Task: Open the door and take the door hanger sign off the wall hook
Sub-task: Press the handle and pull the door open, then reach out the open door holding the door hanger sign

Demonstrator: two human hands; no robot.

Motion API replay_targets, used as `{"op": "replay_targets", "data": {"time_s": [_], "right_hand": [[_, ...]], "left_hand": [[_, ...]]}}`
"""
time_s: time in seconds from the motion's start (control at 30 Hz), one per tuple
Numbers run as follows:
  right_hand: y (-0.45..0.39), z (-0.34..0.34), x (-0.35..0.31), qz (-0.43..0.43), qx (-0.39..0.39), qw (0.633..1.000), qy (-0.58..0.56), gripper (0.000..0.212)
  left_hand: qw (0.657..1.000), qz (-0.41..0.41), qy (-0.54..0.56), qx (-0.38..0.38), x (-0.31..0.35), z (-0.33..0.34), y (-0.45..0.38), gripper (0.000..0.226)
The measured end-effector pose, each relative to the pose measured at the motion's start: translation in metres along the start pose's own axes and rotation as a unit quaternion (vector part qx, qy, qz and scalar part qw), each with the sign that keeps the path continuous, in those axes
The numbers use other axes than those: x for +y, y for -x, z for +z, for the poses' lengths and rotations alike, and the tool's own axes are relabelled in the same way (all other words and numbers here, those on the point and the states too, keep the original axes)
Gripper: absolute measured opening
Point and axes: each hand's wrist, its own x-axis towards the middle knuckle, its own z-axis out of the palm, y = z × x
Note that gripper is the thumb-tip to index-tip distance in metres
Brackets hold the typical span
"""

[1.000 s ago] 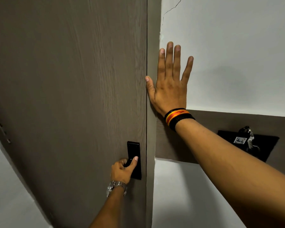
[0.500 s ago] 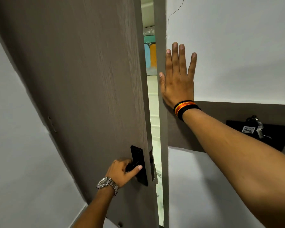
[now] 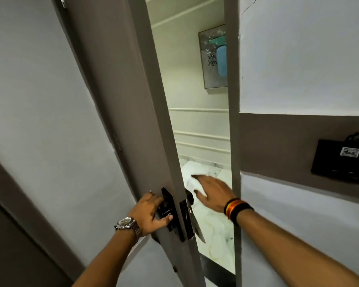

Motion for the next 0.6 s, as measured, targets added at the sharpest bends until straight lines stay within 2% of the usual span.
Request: {"op": "replay_targets", "data": {"time_s": [0.13,0.27,0.4,0.53,0.6], "right_hand": [[0.031,0.055,-0.019,0.031,-0.134,0.988,-0.071,0.063],[0.043,0.079,-0.044,0.009,-0.234,0.968,-0.088,0.076],[0.042,0.09,-0.074,-0.041,-0.235,0.968,-0.08,0.075],[0.04,0.103,-0.095,-0.076,-0.183,0.98,-0.013,0.037],[0.042,0.111,-0.113,-0.074,-0.169,0.983,0.012,0.028]], "left_hand": [[0.998,-0.003,-0.032,-0.044,-0.012,-0.014,0.022,0.086],[0.995,-0.005,-0.042,-0.092,-0.025,-0.03,0.044,0.099],[0.994,-0.02,-0.051,-0.095,-0.034,-0.039,0.061,0.072],[0.99,-0.048,-0.075,-0.109,-0.043,-0.046,0.079,0.047],[0.988,-0.065,-0.073,-0.119,-0.048,-0.05,0.087,0.043]]}}
